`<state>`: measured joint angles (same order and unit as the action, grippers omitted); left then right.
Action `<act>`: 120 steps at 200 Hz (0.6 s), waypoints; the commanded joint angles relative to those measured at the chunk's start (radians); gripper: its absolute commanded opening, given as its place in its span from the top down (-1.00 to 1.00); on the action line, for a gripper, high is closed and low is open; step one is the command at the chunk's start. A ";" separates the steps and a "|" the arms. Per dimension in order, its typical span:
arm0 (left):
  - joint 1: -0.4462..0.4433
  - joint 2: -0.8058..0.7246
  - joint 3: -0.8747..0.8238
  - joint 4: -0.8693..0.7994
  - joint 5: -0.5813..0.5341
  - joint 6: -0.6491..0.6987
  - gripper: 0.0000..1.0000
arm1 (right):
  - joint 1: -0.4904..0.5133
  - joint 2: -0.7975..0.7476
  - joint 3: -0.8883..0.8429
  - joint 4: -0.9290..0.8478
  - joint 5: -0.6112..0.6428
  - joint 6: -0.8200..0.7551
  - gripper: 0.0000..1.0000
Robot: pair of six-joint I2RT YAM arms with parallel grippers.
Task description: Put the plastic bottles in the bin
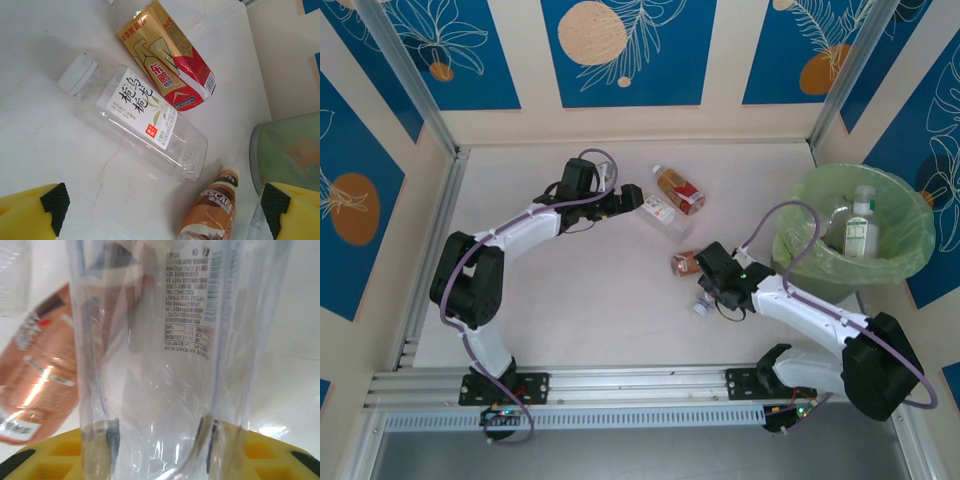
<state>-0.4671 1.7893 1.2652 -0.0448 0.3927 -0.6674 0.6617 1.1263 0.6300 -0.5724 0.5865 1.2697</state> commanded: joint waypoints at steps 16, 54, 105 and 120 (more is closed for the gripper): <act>-0.006 0.024 0.013 0.024 0.030 -0.010 -0.99 | 0.025 -0.076 -0.027 0.066 0.061 -0.118 0.26; -0.007 0.025 0.015 0.022 0.031 -0.011 -0.99 | 0.030 -0.152 -0.056 0.202 0.008 -0.268 0.28; -0.007 0.028 0.015 0.022 0.032 -0.014 -0.99 | 0.030 -0.187 -0.050 0.329 -0.112 -0.446 0.28; -0.006 0.028 0.013 0.025 0.033 -0.019 -0.99 | 0.030 -0.187 -0.045 0.351 -0.126 -0.469 0.29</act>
<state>-0.4671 1.8030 1.2652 -0.0387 0.4000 -0.6746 0.6865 0.9535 0.5793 -0.3000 0.5098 0.8982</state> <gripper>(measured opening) 0.995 0.433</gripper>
